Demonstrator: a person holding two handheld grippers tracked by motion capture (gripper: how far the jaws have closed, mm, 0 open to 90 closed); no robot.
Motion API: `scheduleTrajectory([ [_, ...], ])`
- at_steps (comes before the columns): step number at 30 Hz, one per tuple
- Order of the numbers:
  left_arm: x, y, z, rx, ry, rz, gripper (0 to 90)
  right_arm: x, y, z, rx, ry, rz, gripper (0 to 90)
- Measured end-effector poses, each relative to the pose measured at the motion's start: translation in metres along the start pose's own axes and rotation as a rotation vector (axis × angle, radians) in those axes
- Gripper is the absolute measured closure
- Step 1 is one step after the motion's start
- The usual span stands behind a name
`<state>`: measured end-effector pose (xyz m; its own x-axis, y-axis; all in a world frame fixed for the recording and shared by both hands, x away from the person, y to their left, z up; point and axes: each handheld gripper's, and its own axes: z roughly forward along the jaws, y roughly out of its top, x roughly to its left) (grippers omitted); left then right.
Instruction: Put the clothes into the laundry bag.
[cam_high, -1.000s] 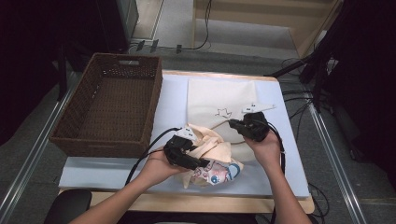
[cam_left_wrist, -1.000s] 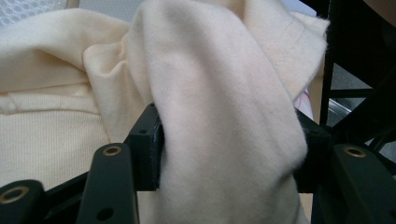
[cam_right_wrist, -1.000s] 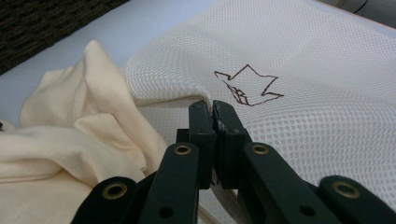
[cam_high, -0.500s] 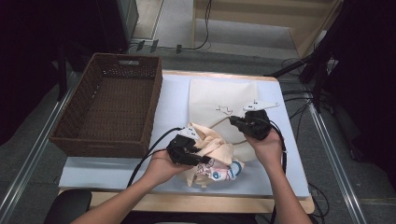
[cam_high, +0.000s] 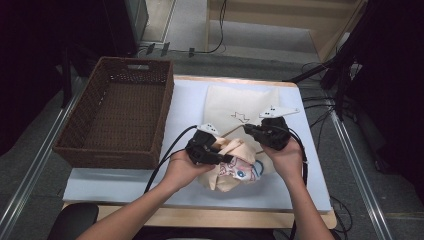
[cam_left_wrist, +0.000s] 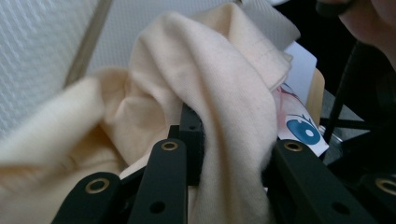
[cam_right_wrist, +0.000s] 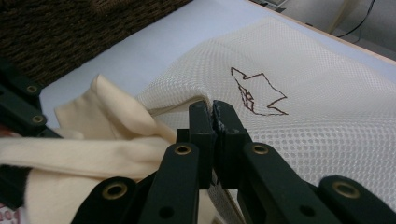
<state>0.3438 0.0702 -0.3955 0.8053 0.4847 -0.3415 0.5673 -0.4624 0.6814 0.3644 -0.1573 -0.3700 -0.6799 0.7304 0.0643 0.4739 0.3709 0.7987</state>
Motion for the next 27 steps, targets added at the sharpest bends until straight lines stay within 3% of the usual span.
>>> scheduleTrajectory([
  [9, 0.011, 0.018, 0.016, -0.018, 0.055, -0.046, 74.5, 0.005, 0.001, -0.005, -0.007, 0.013, -0.006, 88.9],
  [12, 0.013, 0.022, 0.021, -0.020, 0.092, -0.020, 74.6, 0.005, 0.000, -0.005, -0.009, 0.015, -0.008, 88.9],
  [18, 0.025, 0.024, 0.035, 0.005, 0.125, -0.030, 74.9, 0.005, -0.003, -0.003, 0.001, 0.022, 0.003, 89.0],
  [19, 0.027, 0.024, 0.041, 0.010, 0.157, -0.014, 74.8, 0.005, -0.003, -0.003, 0.002, 0.024, 0.001, 88.9],
  [21, 0.030, 0.024, 0.045, 0.017, 0.167, -0.014, 74.5, 0.005, -0.004, -0.001, 0.009, 0.024, 0.005, 88.9],
  [27, 0.032, 0.025, 0.042, 0.022, 0.133, -0.027, 68.7, 0.003, -0.007, 0.002, 0.022, 0.029, 0.011, 89.0],
])
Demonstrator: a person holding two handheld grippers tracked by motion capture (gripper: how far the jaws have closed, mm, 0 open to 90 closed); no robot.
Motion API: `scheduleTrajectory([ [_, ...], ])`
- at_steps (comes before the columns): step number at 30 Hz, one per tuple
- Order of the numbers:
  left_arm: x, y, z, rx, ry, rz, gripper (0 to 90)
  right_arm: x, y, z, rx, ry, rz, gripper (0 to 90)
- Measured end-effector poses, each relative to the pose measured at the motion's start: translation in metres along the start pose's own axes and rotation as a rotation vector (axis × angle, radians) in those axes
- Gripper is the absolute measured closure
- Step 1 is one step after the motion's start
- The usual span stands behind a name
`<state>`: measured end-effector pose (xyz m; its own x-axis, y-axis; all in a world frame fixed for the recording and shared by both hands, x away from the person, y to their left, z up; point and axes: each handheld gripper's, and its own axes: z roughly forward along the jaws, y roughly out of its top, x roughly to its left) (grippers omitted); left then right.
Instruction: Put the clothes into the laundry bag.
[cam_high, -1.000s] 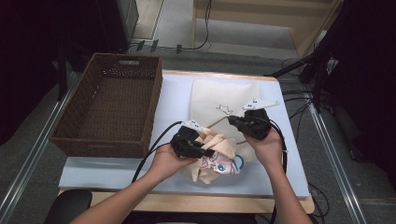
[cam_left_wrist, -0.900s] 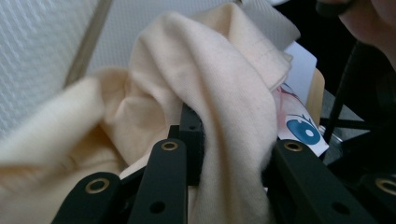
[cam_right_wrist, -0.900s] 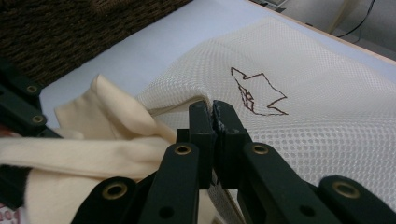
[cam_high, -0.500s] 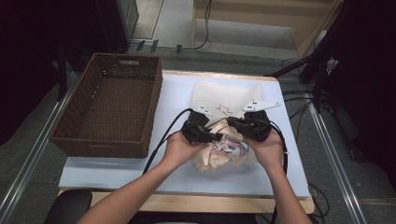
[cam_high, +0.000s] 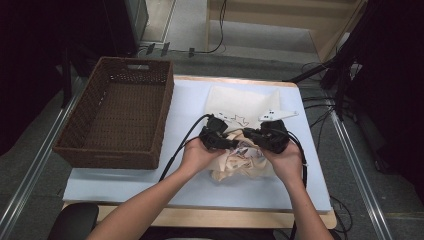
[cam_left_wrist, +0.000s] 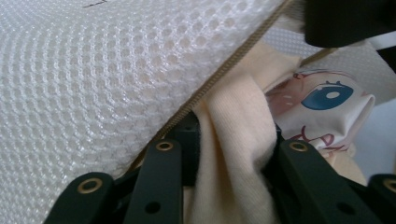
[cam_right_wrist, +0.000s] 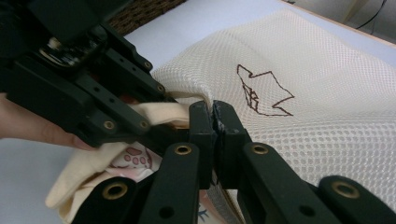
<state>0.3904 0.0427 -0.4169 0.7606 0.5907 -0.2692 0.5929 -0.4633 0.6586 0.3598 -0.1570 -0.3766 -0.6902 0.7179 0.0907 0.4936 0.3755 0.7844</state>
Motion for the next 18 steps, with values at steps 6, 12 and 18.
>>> scheduleTrajectory([
  [6, -0.009, 0.002, -0.019, 0.000, -0.052, 0.045, 48.8, -0.001, -0.002, 0.001, 0.004, 0.000, 0.003, 88.9],
  [12, -0.017, 0.005, -0.039, -0.025, -0.040, 0.090, 35.8, -0.003, -0.002, 0.000, 0.003, 0.000, 0.006, 89.0],
  [18, -0.020, 0.004, -0.060, -0.029, -0.075, 0.090, 24.3, -0.004, -0.003, 0.000, 0.005, -0.004, 0.009, 88.9],
])
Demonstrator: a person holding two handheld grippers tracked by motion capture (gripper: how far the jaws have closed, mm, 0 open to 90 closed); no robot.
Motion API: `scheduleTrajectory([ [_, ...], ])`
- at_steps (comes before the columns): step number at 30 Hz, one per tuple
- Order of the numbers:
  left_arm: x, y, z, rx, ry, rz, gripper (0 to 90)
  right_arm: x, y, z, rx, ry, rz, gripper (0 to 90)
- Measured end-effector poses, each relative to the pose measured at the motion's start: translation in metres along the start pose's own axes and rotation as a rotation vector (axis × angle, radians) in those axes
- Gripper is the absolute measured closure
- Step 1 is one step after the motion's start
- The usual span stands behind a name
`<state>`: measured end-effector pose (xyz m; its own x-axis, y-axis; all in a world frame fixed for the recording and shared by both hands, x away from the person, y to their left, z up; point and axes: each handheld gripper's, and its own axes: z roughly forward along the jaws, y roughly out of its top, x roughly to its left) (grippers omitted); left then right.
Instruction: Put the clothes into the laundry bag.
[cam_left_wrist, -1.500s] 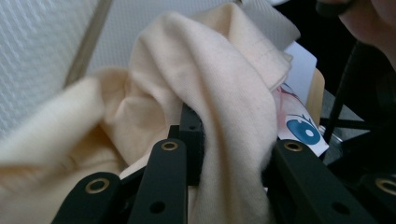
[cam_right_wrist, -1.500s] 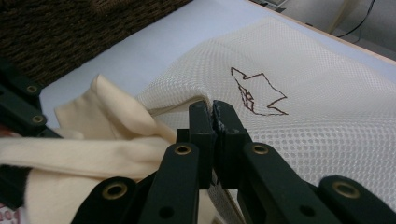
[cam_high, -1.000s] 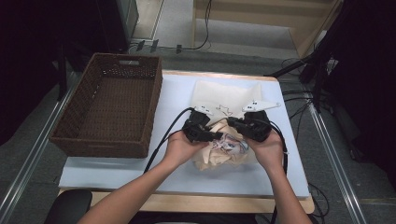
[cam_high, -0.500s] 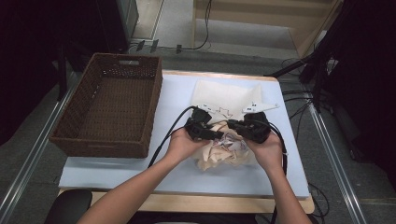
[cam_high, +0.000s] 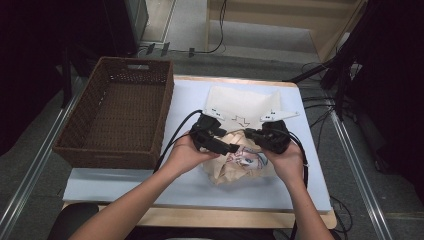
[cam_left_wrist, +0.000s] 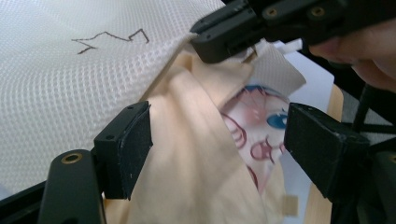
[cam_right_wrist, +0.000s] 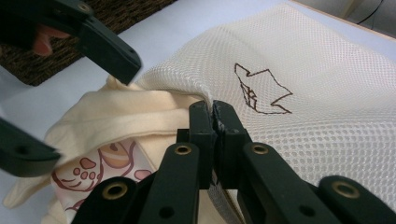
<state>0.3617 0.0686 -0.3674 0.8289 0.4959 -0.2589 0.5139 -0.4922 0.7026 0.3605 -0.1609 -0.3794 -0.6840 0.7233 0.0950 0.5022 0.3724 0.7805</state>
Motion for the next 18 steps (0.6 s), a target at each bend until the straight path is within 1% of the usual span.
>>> scheduleTrajectory([
  [1, 0.000, 0.000, 0.000, 0.000, 0.000, 0.000, 24.3, 0.000, 0.000, 0.000, 0.000, 0.000, 0.000, 88.9],
  [3, -0.001, -0.007, -0.008, 0.000, -0.013, -0.001, 24.3, 0.000, 0.000, 0.000, 0.000, 0.001, -0.001, 88.9],
  [5, -0.001, -0.010, -0.011, -0.003, -0.010, 0.000, 24.3, 0.000, 0.000, 0.000, 0.000, 0.001, -0.002, 88.9],
  [6, -0.002, -0.017, -0.017, -0.004, -0.006, 0.005, 24.2, 0.000, -0.001, -0.001, 0.000, 0.001, -0.004, 88.8],
  [7, -0.001, -0.021, -0.019, -0.001, -0.005, 0.000, 24.0, 0.000, -0.001, -0.001, 0.001, 0.001, -0.003, 88.9],
  [8, -0.001, -0.021, -0.019, -0.001, -0.005, 0.000, 23.5, 0.000, -0.001, -0.001, 0.001, 0.001, -0.003, 88.9],
  [9, -0.001, -0.025, -0.023, 0.001, -0.002, -0.005, 22.6, 0.000, -0.002, -0.001, 0.002, 0.004, -0.001, 88.9],
  [10, -0.001, -0.028, -0.025, 0.002, 0.003, -0.007, 22.3, 0.000, -0.002, -0.001, 0.002, 0.004, 0.000, 88.9],
  [11, 0.000, -0.036, -0.029, -0.006, 0.017, -0.009, 21.6, 0.000, -0.002, -0.001, 0.004, 0.004, 0.002, 88.9],
  [12, 0.000, -0.036, -0.029, -0.006, 0.017, -0.009, 21.3, 0.000, -0.002, -0.001, 0.004, 0.004, 0.002, 88.9],
  [14, 0.003, -0.047, -0.035, 0.000, 0.028, -0.039, 20.3, -0.001, -0.002, -0.001, 0.003, 0.005, 0.002, 88.8],
  [16, 0.005, -0.054, -0.037, -0.006, 0.032, -0.054, 20.2, -0.001, -0.003, -0.001, 0.003, 0.004, 0.002, 88.8],
  [17, 0.005, -0.054, -0.037, -0.006, 0.032, -0.054, 20.2, -0.001, -0.003, -0.001, 0.003, 0.003, 0.001, 88.8],
  [18, 0.007, -0.059, -0.037, -0.001, 0.037, -0.070, 19.1, 0.000, -0.003, -0.001, 0.005, 0.003, 0.001, 88.8],
])
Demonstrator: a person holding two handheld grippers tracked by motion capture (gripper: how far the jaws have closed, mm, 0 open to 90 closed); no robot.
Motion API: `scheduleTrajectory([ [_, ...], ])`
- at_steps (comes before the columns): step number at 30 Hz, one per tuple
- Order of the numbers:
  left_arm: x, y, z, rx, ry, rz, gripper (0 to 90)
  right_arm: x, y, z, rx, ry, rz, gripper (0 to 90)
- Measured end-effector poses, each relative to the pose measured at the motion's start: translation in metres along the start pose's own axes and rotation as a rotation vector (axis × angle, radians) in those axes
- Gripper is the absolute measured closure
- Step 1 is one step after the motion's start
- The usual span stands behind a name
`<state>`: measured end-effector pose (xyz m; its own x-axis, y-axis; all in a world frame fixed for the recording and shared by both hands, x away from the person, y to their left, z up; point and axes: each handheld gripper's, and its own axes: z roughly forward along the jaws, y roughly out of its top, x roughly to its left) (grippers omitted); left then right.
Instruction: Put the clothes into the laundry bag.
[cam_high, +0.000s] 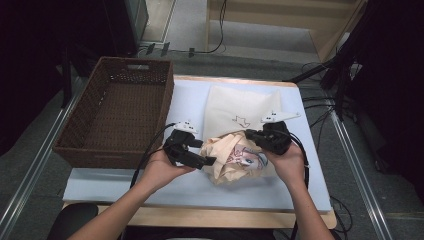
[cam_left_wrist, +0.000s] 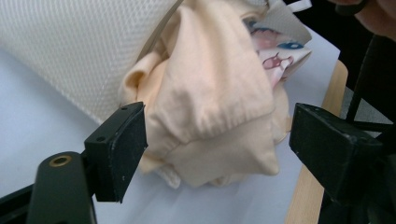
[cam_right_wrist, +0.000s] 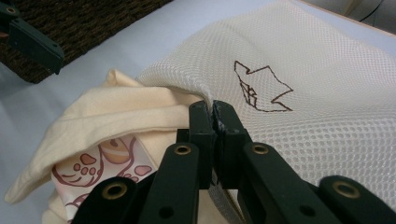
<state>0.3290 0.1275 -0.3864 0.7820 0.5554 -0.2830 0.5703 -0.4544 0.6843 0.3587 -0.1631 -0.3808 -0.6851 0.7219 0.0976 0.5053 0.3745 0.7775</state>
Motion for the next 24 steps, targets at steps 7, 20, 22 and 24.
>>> scheduleTrajectory([
  [7, 0.010, -0.013, 0.010, 0.023, 0.003, -0.038, 18.1, 0.001, -0.001, 0.000, 0.003, 0.001, -0.006, 88.6],
  [20, 0.026, -0.023, 0.037, 0.030, 0.005, -0.057, 23.0, 0.001, -0.002, 0.002, 0.007, -0.003, -0.009, 88.5],
  [22, 0.027, -0.023, 0.039, 0.026, 0.001, -0.061, 27.0, 0.001, -0.002, 0.002, 0.010, -0.003, -0.009, 88.4],
  [24, 0.027, -0.023, 0.040, 0.023, -0.001, -0.062, 36.7, 0.002, -0.002, 0.002, 0.010, -0.004, -0.011, 88.4],
])
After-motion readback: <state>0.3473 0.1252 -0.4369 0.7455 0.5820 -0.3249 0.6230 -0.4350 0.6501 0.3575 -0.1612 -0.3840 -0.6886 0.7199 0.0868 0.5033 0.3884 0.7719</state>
